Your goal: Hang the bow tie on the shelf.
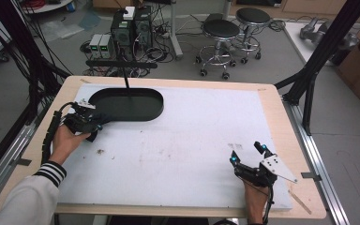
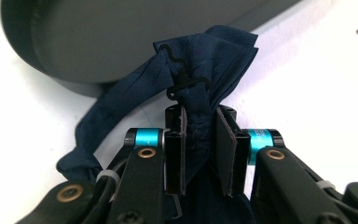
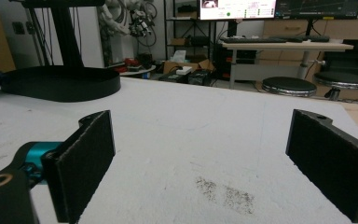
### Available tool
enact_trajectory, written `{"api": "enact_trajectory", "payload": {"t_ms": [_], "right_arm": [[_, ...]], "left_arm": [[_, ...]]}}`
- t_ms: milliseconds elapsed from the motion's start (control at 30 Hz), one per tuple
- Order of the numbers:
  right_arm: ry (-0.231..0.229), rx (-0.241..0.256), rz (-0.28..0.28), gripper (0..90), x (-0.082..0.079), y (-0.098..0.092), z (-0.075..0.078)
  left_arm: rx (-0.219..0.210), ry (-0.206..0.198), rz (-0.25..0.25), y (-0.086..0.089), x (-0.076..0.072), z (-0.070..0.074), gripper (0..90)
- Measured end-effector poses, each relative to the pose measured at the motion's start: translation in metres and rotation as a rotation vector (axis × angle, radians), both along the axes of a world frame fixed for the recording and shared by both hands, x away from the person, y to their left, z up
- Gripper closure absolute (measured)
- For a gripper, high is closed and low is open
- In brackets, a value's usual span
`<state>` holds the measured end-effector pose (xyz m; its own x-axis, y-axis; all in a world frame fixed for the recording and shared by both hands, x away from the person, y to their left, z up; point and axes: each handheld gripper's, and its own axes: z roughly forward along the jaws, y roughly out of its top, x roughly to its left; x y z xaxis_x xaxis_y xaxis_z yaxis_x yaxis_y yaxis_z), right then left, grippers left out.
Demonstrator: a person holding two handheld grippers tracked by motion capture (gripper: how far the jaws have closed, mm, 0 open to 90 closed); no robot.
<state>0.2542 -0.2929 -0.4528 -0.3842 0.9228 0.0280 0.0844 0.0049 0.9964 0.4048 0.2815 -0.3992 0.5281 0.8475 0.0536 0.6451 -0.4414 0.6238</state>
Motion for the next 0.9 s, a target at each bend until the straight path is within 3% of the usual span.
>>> {"api": "enact_trajectory", "payload": {"t_ms": [67,300,433,600,733,900], "right_arm": [[0.0,0.0,0.0,6.9,0.0,0.0,0.0],[0.0,-0.003,-0.001,6.9,0.0,0.0,0.0],[0.0,-0.003,-0.001,6.9,0.0,0.0,0.0],[0.001,-0.001,-0.001,6.9,0.0,0.0,0.0],[0.002,-0.004,-0.001,6.9,0.0,0.0,0.0],[0.002,-0.004,0.0,6.9,0.0,0.0,0.0]], "left_arm": [[-0.019,-0.04,0.002,0.001,-0.002,0.004,74.8],[-0.043,-0.091,0.004,0.004,-0.004,0.01,75.0],[-0.034,-0.148,0.0,0.005,-0.006,0.012,75.0],[-0.08,-0.228,0.002,0.004,-0.009,0.019,75.0],[-0.09,-0.281,-0.005,0.002,-0.011,0.022,75.2],[-0.112,-0.319,0.001,0.0,-0.012,0.024,75.6]]}}
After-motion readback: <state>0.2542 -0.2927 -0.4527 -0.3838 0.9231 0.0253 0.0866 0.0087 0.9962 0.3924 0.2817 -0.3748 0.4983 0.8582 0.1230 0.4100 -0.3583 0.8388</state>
